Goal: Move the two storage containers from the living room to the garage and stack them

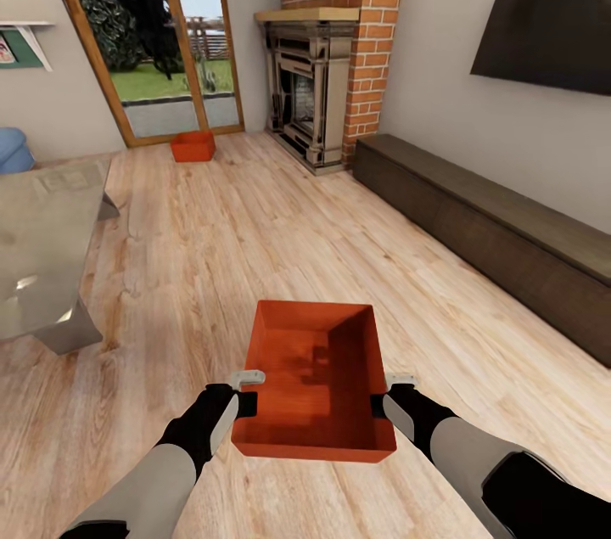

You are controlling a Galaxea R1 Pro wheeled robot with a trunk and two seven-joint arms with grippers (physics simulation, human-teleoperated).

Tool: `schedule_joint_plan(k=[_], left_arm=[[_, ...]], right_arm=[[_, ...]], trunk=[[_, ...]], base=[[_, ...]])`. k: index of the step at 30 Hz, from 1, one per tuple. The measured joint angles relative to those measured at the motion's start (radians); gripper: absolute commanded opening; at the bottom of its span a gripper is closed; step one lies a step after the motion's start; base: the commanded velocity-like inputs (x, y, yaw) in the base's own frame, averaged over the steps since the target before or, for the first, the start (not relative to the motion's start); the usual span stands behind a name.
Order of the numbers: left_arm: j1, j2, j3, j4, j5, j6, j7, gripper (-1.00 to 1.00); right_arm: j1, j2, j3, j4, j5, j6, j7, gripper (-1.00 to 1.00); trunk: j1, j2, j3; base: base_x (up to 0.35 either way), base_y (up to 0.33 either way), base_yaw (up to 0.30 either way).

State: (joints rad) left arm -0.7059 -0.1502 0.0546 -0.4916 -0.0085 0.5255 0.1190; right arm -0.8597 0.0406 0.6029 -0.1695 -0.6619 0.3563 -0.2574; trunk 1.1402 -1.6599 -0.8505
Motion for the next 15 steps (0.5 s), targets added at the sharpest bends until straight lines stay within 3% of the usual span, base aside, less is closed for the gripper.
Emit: schedule_joint_plan(k=[15], left_arm=[[0.0, 0.0, -0.001, 0.0, -0.001, -0.002, 0.0, -1.0]], right_arm=[[0.0, 0.001, -0.001, 0.004, 0.001, -0.005, 0.002, -1.0]], trunk=[[-0.058, 0.105, 0.047]], base=[[0.0, 0.0, 0.0]])
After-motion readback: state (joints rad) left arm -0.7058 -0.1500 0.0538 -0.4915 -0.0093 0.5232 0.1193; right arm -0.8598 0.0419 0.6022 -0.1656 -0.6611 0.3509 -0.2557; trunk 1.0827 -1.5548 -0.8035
